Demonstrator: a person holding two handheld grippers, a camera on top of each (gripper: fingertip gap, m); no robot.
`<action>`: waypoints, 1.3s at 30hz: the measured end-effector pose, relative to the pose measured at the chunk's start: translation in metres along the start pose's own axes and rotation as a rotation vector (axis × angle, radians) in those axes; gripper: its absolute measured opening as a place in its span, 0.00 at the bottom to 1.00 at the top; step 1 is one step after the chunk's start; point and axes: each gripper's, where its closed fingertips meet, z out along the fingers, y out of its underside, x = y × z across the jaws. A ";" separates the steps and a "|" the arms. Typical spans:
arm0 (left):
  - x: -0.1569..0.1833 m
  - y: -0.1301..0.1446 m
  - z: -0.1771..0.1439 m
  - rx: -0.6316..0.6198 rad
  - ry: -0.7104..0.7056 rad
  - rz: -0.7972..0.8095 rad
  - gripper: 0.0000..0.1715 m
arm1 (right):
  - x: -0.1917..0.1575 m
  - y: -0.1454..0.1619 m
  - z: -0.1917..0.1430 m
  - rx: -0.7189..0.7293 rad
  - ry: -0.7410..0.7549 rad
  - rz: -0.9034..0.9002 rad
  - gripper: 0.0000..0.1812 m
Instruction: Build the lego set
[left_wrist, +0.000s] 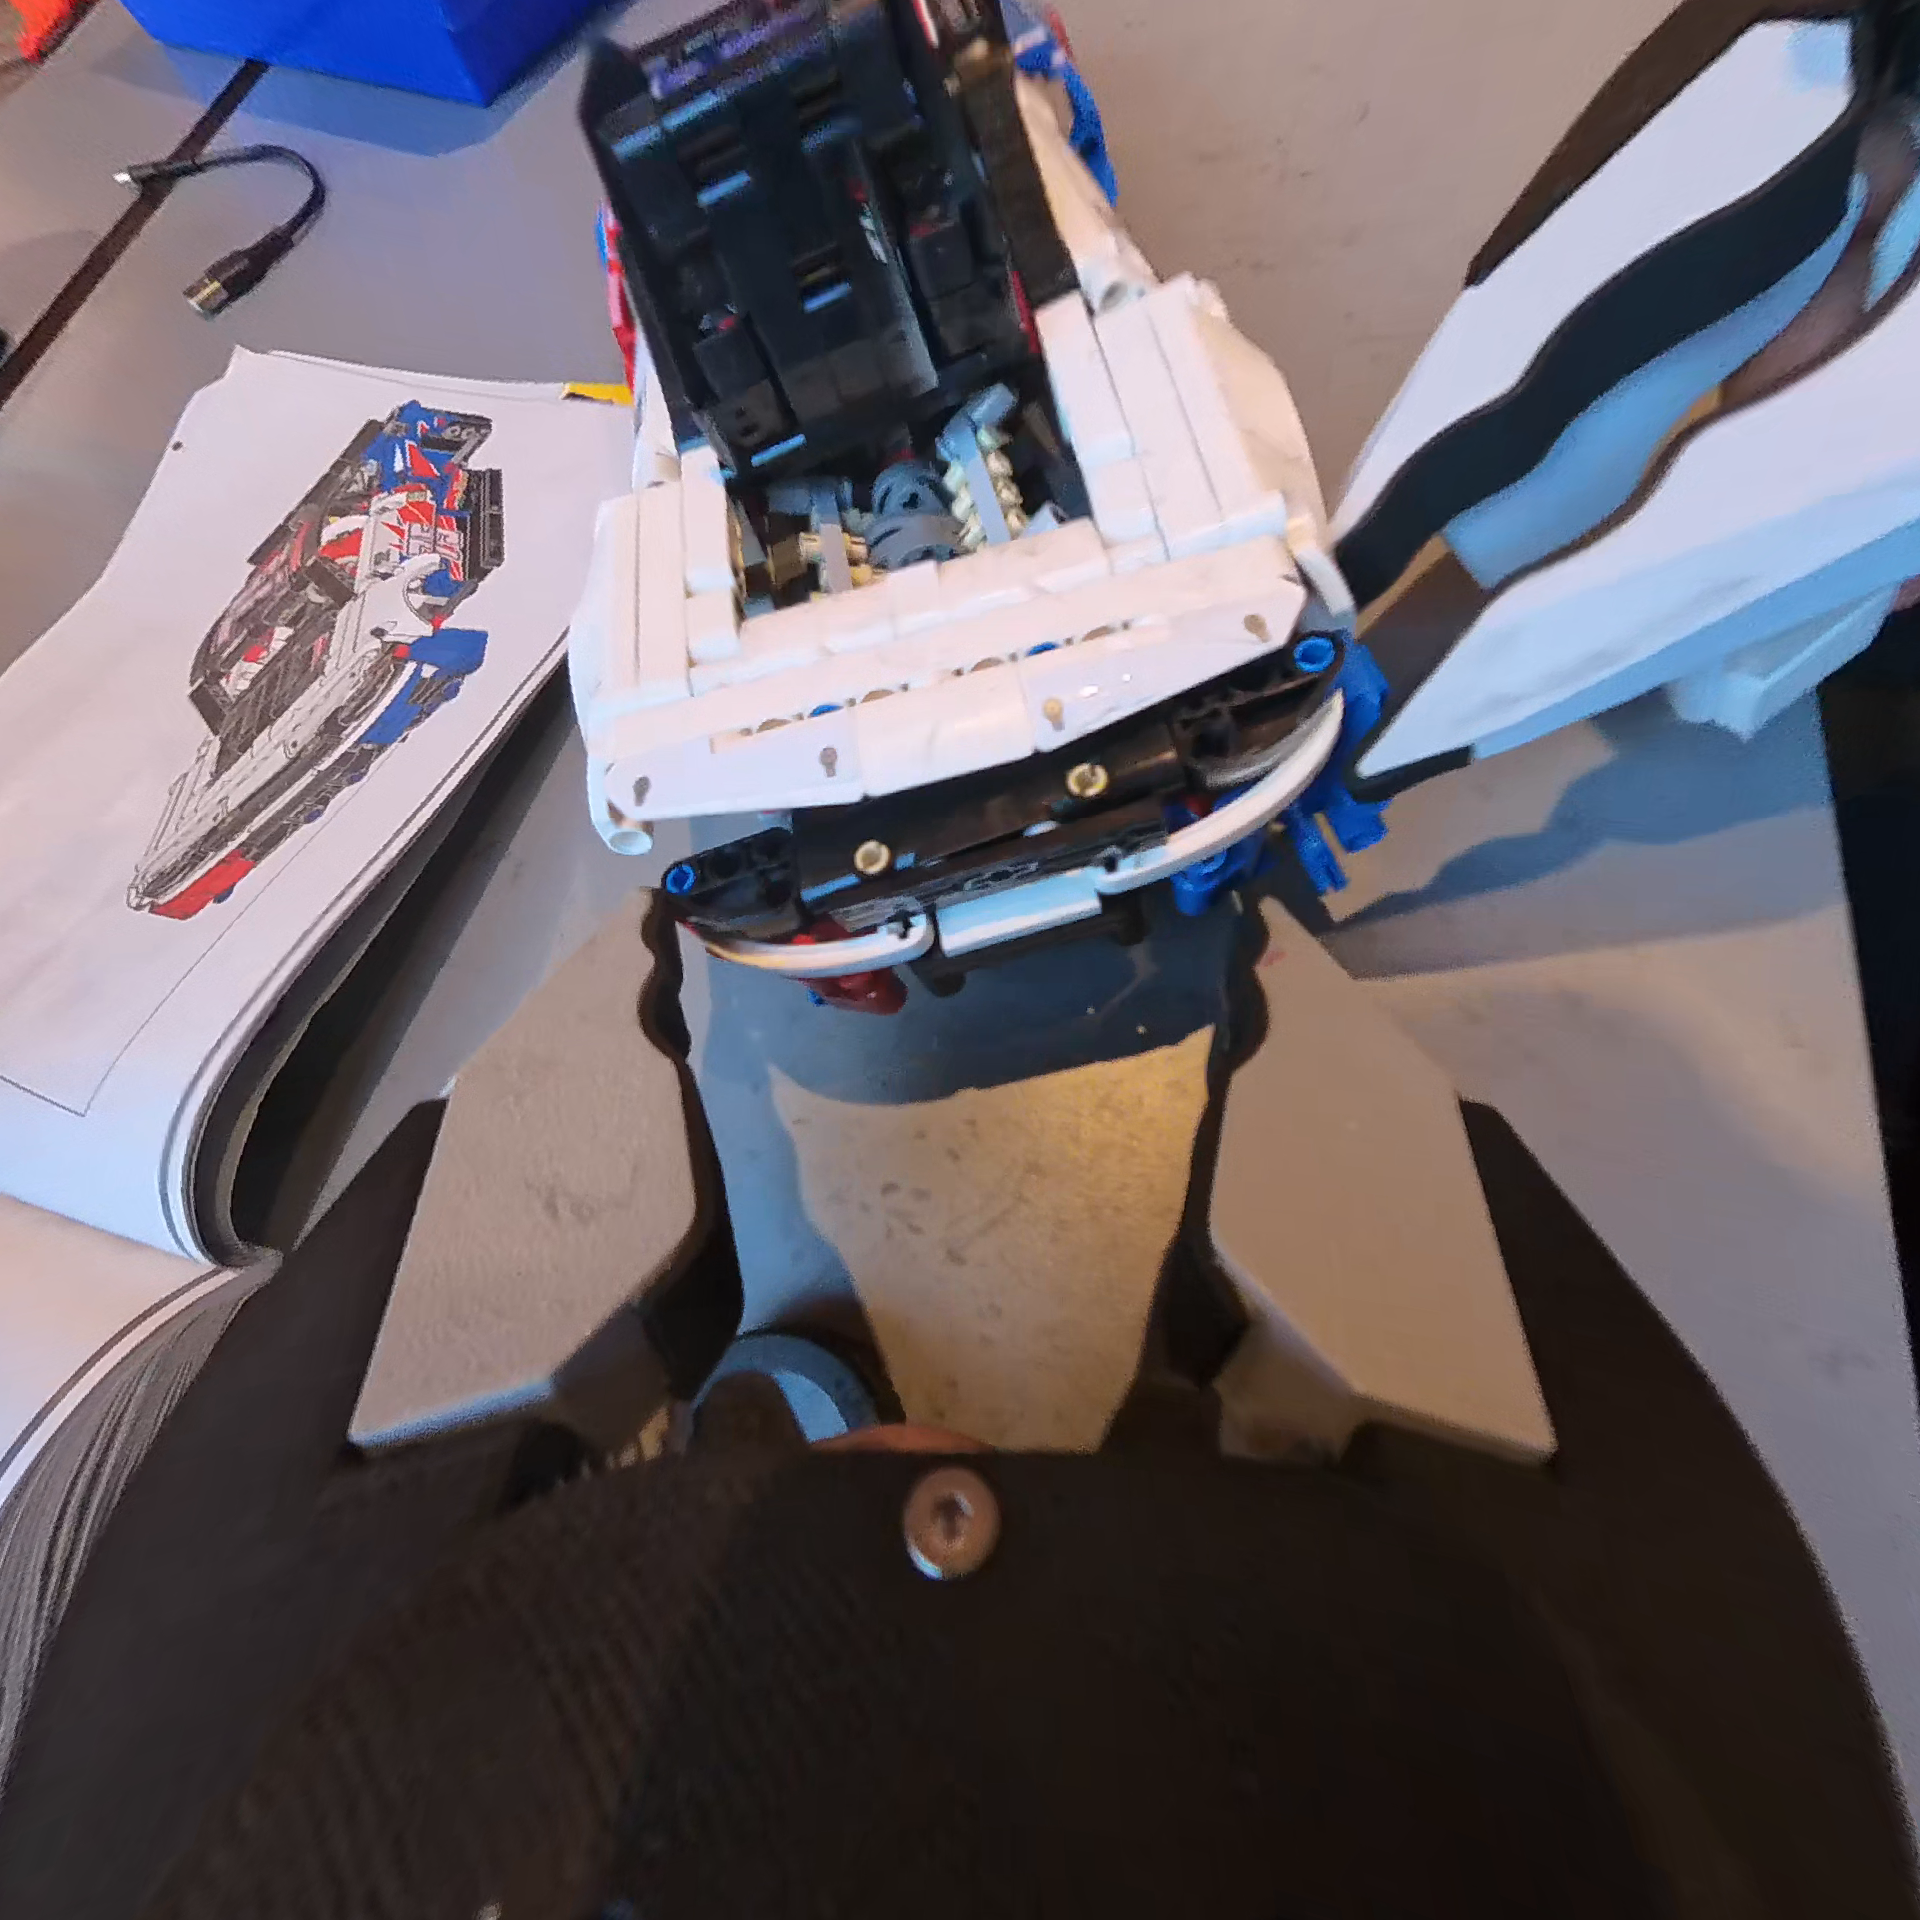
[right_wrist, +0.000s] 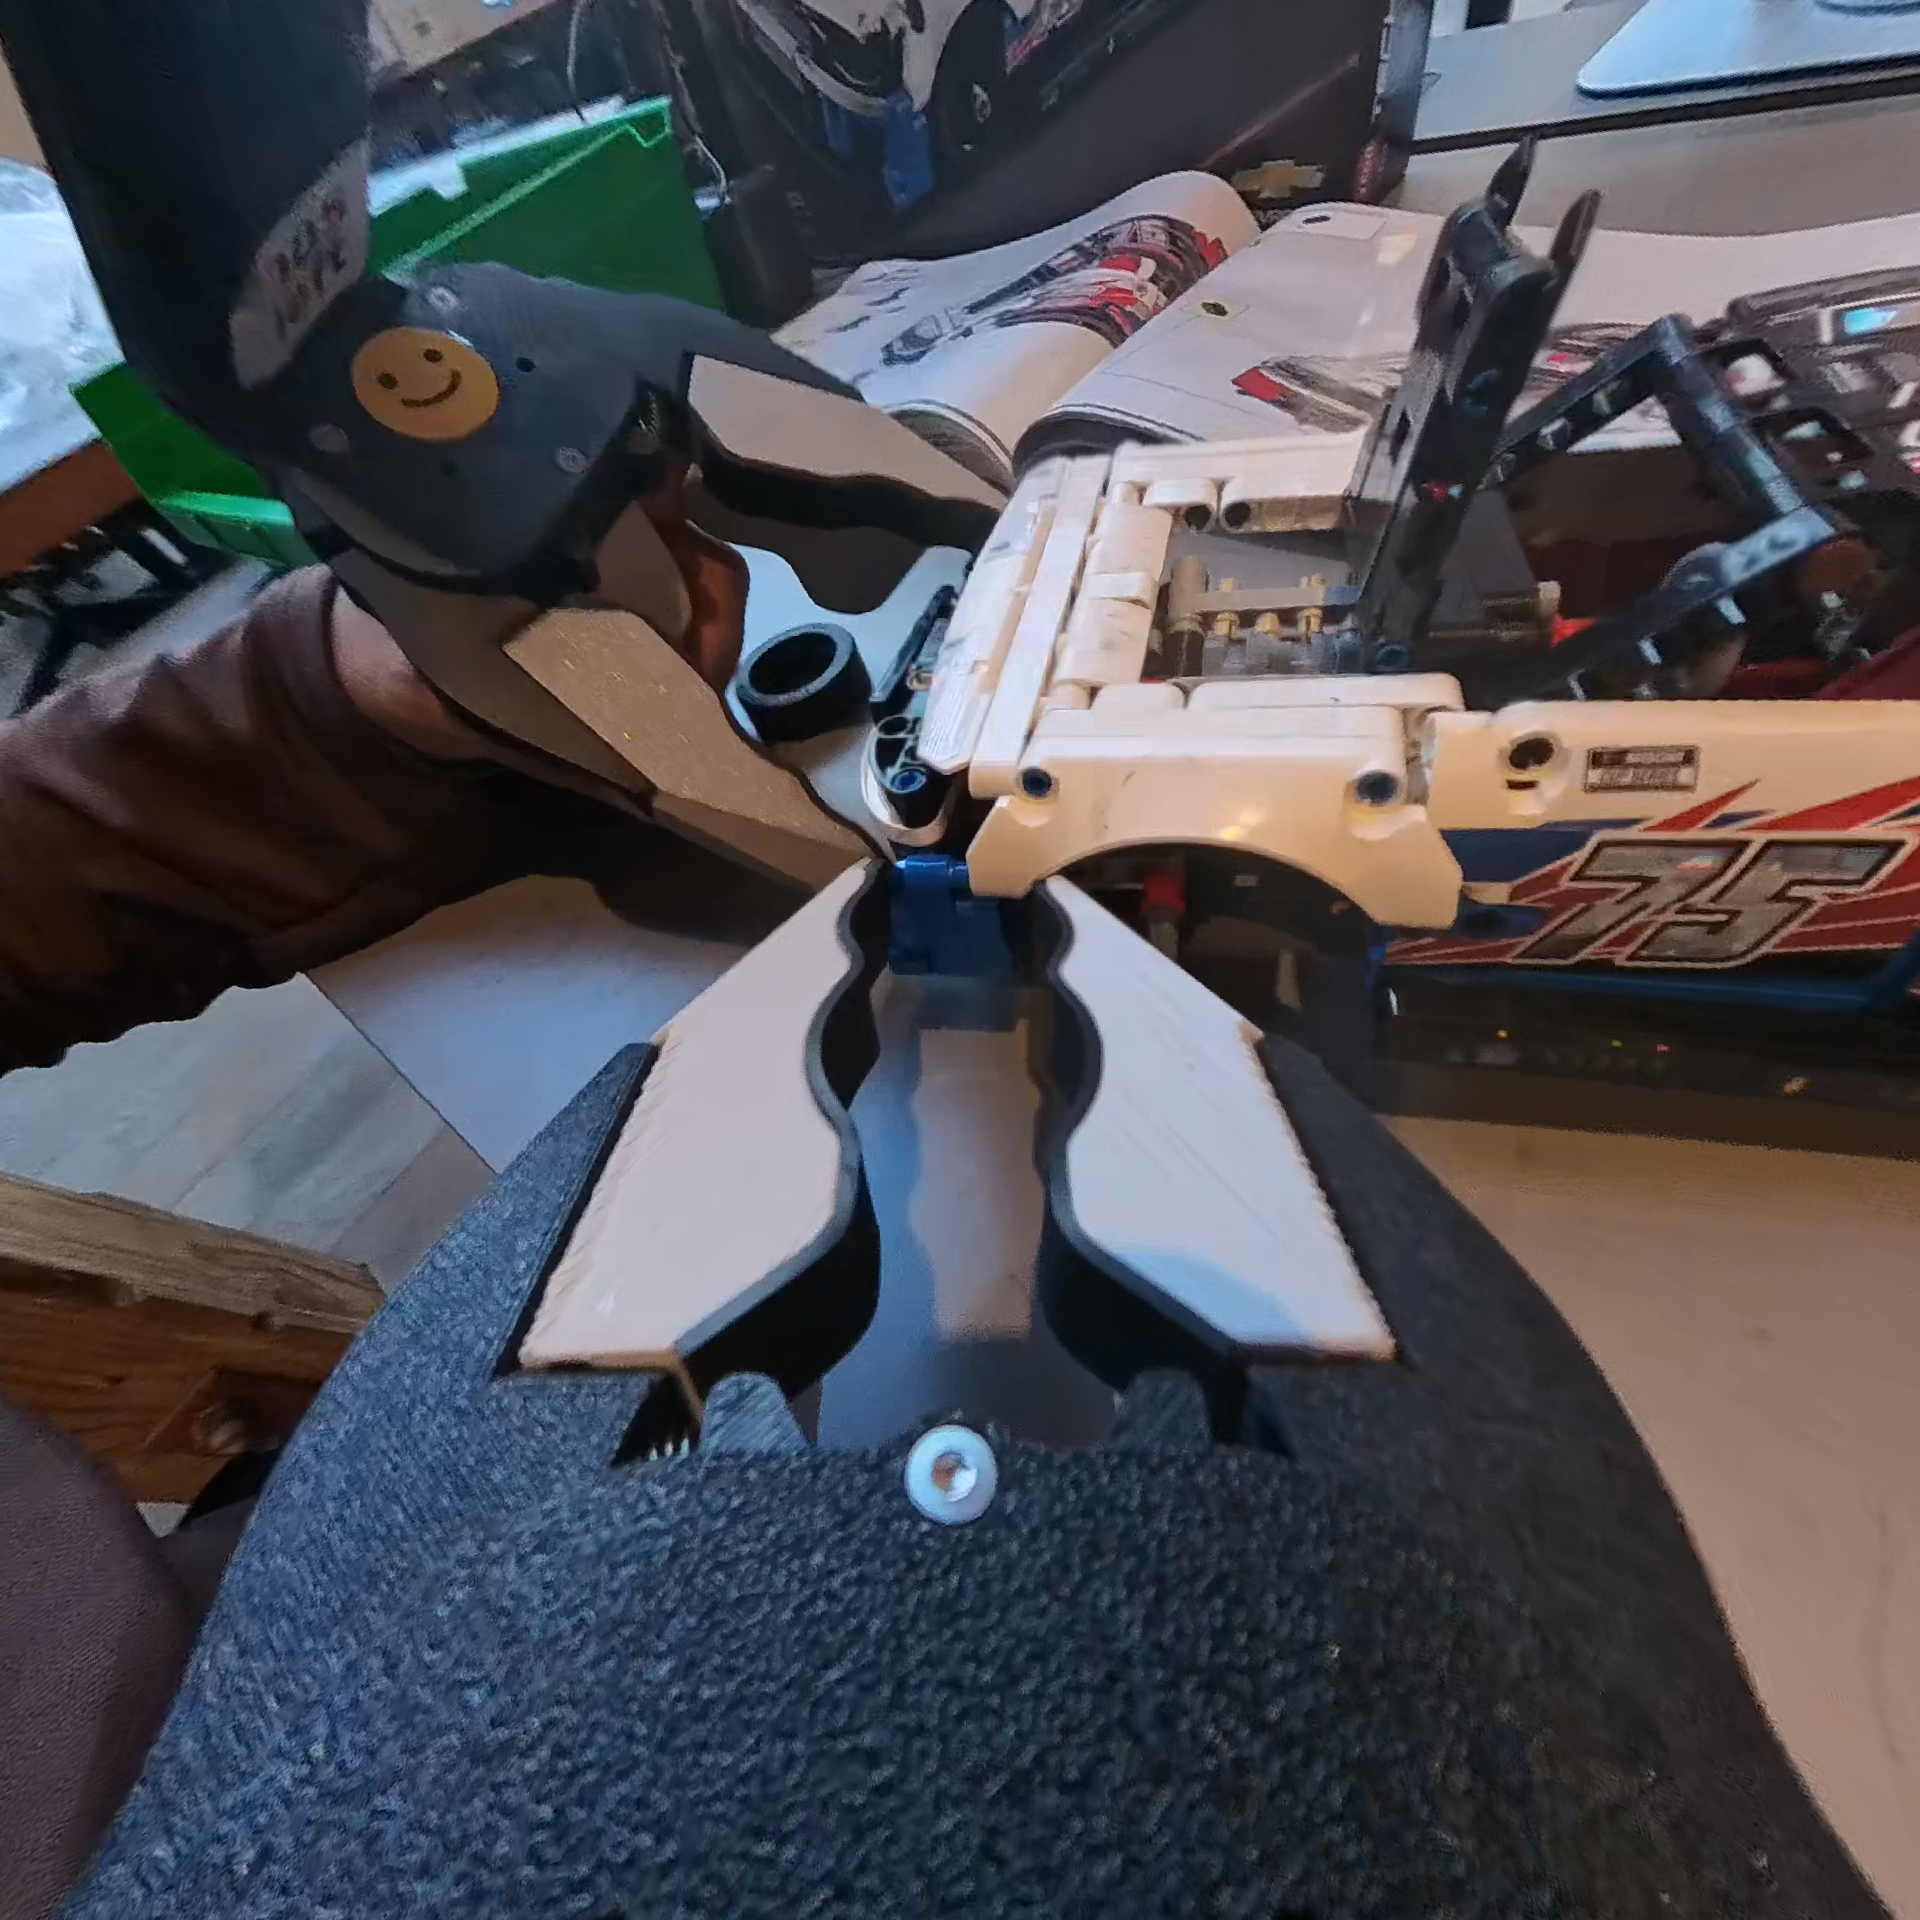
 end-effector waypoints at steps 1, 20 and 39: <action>0.000 0.003 0.002 -0.021 -0.006 0.004 0.60 | -0.001 -0.002 0.000 0.014 -0.020 0.013 0.13; -0.003 0.002 0.002 -0.019 -0.021 -0.039 0.59 | 0.002 0.003 -0.003 -0.023 -0.121 0.181 0.17; -0.012 0.008 -0.016 0.018 0.223 -0.258 0.53 | -0.003 -0.006 -0.035 0.044 -0.316 0.384 0.21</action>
